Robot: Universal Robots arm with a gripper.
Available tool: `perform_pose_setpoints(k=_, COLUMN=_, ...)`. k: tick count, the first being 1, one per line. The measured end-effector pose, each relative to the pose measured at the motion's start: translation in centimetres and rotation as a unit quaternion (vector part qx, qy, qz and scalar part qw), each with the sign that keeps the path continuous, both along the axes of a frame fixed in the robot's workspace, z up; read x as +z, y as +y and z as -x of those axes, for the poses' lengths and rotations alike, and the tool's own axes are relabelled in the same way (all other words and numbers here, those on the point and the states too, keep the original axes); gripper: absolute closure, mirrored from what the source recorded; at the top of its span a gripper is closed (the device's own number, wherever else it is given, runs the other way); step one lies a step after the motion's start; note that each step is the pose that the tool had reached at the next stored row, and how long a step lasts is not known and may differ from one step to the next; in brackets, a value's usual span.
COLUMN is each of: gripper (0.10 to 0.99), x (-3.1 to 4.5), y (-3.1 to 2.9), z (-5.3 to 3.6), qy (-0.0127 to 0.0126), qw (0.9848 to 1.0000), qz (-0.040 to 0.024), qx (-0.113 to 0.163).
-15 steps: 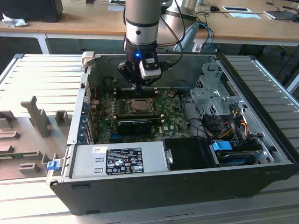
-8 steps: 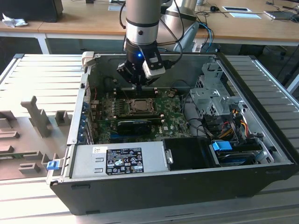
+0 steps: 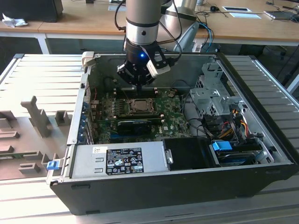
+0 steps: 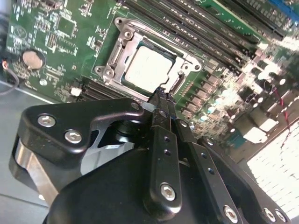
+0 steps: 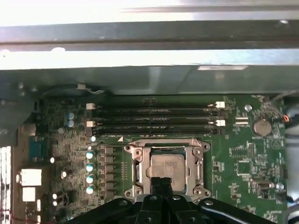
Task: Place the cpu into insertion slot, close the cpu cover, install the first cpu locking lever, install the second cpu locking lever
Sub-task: 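Install the first cpu locking lever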
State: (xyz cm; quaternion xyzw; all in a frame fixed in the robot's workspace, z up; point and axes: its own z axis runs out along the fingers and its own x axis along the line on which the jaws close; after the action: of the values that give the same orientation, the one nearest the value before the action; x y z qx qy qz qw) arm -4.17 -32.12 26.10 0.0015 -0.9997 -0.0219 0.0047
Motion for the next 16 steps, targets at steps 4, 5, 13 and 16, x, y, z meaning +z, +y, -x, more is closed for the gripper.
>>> perform_pose_setpoints(k=4, gripper=0.980, x=-0.01, y=-0.01, z=0.78, qy=-0.0015, qw=1.0000, qz=-0.0014, qx=0.004)
perform_pose_setpoints(k=5, gripper=0.980, x=-0.02, y=-0.01, z=1.39, qy=-0.0021, qw=1.0000, qz=-0.0023, qx=0.004)
perform_pose_setpoints(k=13, gripper=0.980, x=-0.17, y=-0.01, z=4.13, qy=-0.0036, qw=0.9999, qz=-0.0110, qx=0.010)
perform_pose_setpoints(k=16, gripper=0.980, x=-0.22, y=-0.01, z=4.80, qy=-0.0036, qw=0.9998, qz=-0.0149, qx=0.011)
